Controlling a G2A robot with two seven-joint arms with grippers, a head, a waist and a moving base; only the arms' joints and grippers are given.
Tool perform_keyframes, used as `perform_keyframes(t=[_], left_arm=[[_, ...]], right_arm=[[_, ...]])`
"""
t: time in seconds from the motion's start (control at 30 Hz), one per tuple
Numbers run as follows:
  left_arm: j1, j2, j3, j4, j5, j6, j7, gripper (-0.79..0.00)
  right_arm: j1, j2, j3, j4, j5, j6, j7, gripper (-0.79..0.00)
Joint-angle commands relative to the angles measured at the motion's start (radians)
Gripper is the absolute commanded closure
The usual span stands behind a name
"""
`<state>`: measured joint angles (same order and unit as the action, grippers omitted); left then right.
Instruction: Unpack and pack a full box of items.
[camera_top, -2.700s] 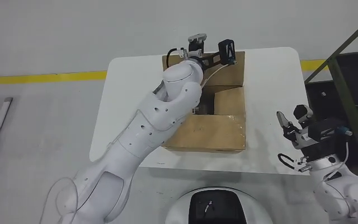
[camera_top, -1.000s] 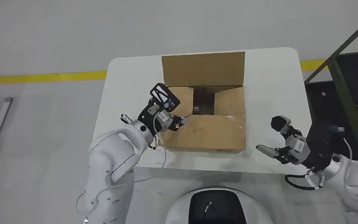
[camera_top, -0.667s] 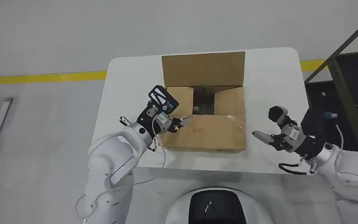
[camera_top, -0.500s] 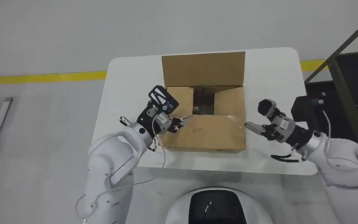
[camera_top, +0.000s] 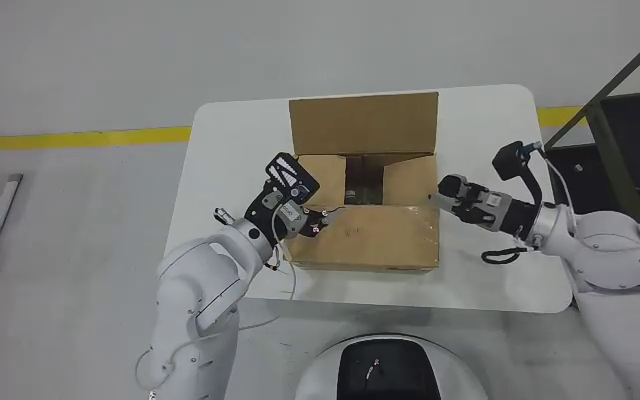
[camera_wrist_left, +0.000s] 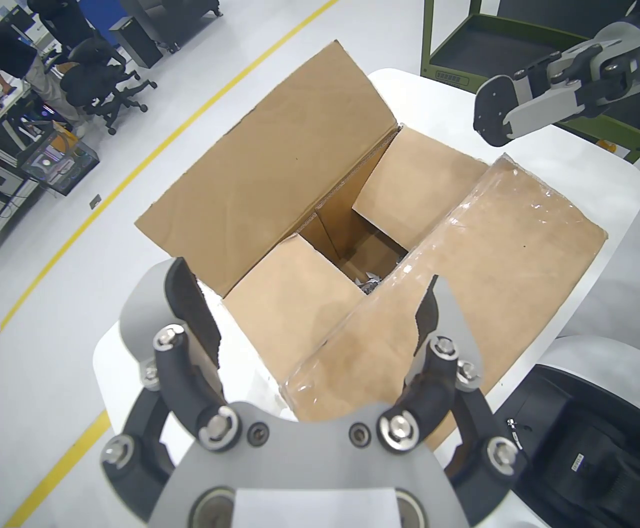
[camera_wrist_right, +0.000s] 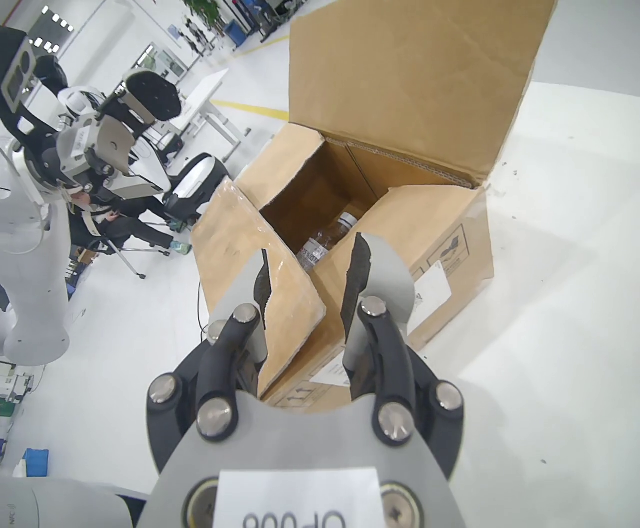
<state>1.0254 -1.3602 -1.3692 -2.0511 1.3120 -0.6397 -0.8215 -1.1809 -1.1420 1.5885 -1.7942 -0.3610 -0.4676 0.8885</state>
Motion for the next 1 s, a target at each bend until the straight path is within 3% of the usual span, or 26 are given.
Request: perform_keyframes(t=[0.0,0.13,0.47,0.57,0.67,0.97], left_arm=[[0.0,0.0,0.0,0.0,0.0,0.0,0.0,-0.785],[0.0,0.0,0.0,0.0,0.0,0.0,0.0,-0.785],[0.0,0.0,0.0,0.0,0.0,0.0,0.0,-0.785],[0.0,0.0,0.0,0.0,0.0,0.0,0.0,-0.785],[0.0,0.0,0.0,0.0,0.0,0.0,0.0,-0.785],[0.0,0.0,0.0,0.0,0.0,0.0,0.0,-0.785]], right_arm=[[0.005,0.003,-0.008,0.008,0.007,0.0,0.015,-0.342],[0.006,0.009,-0.019,0.015,0.005,0.0,0.033,-0.403],[-0.017,0.025,-0.029,-0.01,0.037,0.004,0.085,-0.351],[-0.028,0.03,-0.029,-0.027,0.048,0.004,0.102,-0.391],[-0.035,0.035,-0.032,-0.039,0.063,0.002,0.113,-0.489],[-0.052,0.047,-0.079,-0.079,0.1,-0.019,0.165,-0.533]])
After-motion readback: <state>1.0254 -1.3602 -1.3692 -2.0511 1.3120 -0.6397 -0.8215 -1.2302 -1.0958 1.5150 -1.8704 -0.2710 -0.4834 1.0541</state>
